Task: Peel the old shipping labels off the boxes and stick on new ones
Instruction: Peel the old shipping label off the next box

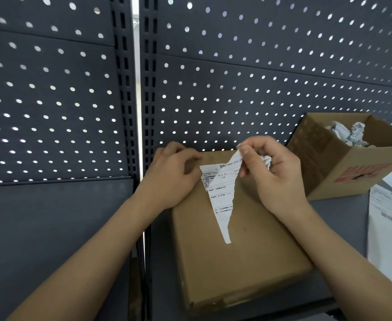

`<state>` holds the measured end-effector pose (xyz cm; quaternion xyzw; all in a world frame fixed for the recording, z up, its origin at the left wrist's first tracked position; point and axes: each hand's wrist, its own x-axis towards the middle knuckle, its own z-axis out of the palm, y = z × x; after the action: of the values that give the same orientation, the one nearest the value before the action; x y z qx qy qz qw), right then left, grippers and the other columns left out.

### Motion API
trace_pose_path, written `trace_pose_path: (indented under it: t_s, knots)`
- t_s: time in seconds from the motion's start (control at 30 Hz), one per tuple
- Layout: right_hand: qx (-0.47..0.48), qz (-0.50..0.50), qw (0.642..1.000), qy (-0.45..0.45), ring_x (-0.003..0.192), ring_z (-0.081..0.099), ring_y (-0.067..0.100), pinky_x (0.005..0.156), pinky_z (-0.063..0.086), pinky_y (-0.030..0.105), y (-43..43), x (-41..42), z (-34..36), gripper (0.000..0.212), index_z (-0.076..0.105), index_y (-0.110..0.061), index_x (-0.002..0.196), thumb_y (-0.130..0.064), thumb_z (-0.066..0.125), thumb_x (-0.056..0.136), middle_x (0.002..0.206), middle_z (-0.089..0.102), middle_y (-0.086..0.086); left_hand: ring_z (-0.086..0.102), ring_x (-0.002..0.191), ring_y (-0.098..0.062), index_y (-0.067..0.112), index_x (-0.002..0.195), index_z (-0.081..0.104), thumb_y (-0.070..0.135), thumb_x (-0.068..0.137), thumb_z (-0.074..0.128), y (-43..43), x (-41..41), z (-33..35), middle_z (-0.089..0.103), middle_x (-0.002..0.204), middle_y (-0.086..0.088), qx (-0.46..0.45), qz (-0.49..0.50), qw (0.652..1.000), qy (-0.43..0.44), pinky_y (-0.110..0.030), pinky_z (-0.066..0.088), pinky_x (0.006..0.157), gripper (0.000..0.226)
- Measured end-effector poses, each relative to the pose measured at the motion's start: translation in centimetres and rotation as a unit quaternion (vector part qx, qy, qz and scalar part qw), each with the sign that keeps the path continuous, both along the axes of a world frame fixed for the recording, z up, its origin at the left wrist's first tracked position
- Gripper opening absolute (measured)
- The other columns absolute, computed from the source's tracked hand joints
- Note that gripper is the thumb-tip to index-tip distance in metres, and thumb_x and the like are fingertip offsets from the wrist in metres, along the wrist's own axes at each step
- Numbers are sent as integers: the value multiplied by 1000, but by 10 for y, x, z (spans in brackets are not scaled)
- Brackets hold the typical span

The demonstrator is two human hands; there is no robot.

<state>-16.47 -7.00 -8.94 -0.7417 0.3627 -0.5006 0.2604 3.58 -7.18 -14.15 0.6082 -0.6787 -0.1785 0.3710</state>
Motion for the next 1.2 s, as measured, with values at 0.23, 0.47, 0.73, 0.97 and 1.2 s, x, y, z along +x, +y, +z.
trace_pose_path:
  t_s: [0.23,0.47,0.73,0.97,1.2]
  knots:
    - [7,-13,1000,-2,63,59,23,68,49,49,-4,-5,-1,14,65,-18,90,-12,56,100,69,63,8,20,133,-10,37,145,44,43,91,41,10,16,-3,33,143,13,8,-74,994,-74,-22,17,107,54]
    - [10,-15,1000,-20,62,59,14,66,50,41,-4,-5,0,16,63,-19,91,-9,54,101,73,65,2,13,142,-10,32,151,34,58,87,27,25,28,-13,24,151,12,-29,-109,988,-107,-18,9,113,69]
    - [47,15,999,-12,69,60,24,65,51,29,-1,0,-1,17,55,-17,93,-17,43,105,98,70,-9,13,143,-11,31,150,37,55,89,29,27,27,-19,24,150,15,-42,-101,990,-85,-22,12,113,66]
    - [196,106,967,-122,70,61,50,71,48,66,0,7,-3,22,55,-25,86,-32,42,102,80,71,14,12,142,-7,34,149,38,59,86,29,28,27,-21,23,151,18,-34,-91,993,-60,-16,9,110,68]
    - [217,145,943,-207,43,49,19,54,41,31,7,7,-1,18,47,-14,93,-21,37,106,53,50,5,13,141,-7,39,148,37,59,85,29,29,25,-20,23,152,20,-32,-90,994,-45,-15,7,109,66]
